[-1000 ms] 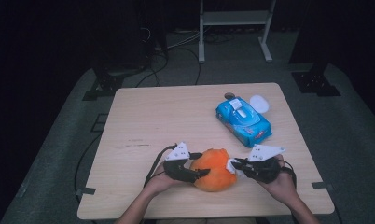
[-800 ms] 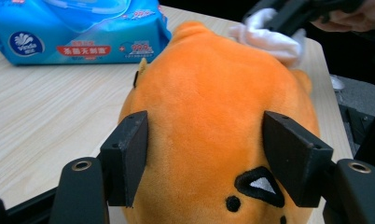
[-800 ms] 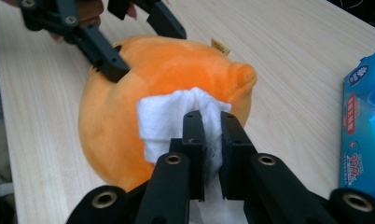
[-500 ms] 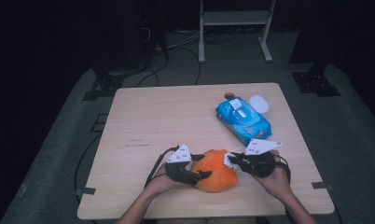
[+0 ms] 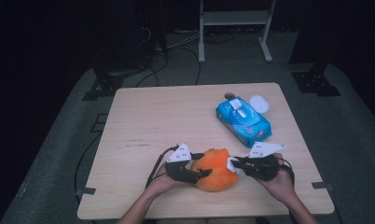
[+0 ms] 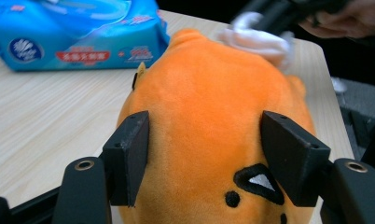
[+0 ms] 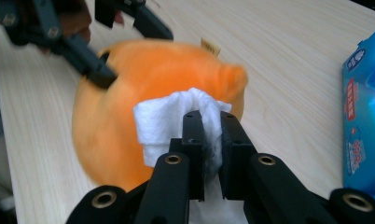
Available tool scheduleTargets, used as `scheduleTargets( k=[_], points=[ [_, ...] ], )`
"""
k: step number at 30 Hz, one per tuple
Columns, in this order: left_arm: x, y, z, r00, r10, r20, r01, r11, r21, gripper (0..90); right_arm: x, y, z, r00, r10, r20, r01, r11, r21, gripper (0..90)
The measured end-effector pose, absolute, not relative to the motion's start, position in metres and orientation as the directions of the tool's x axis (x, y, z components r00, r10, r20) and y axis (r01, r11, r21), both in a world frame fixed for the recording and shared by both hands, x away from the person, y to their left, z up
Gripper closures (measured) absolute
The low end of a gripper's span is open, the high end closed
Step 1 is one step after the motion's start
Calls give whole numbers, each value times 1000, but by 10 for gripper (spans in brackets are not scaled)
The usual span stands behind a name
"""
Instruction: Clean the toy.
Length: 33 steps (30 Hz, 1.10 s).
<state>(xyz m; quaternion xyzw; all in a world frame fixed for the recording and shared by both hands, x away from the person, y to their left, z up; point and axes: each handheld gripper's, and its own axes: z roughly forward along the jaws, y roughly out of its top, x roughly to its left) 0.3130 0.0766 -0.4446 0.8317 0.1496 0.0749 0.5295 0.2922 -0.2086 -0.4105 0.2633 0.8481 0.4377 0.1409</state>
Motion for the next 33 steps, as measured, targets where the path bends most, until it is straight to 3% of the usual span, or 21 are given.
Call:
scheduleTargets(
  k=[4,9,14,16,18,23,27,33],
  points=[
    [306,70,-442,953,302,24,112,-425,898,351,301,-206,-407,-813,582,16,331,439,835,817],
    [304,70,-441,957,290,24,107,-428,897,345,305,-208,-409,-811,582,58,353,409,842,816],
    [315,74,-438,934,352,-64,215,-409,887,91,296,-207,-410,-825,565,29,331,440,835,819],
    [319,75,-444,929,346,-132,273,-401,874,75,293,-206,-409,-832,555,16,319,454,832,818],
    [320,74,-449,928,334,-167,300,-400,866,82,290,-205,-408,-838,546,12,312,460,831,818],
    [314,70,-445,941,325,-97,239,-433,869,241,285,-197,-403,-837,546,-32,274,470,839,817],
    [311,70,-444,944,319,-85,227,-439,870,247,285,-195,-399,-834,548,-61,257,485,836,816],
    [312,69,-443,947,305,-104,235,-430,872,208,291,-213,-405,-817,577,-12,307,451,838,817]
  ],
)
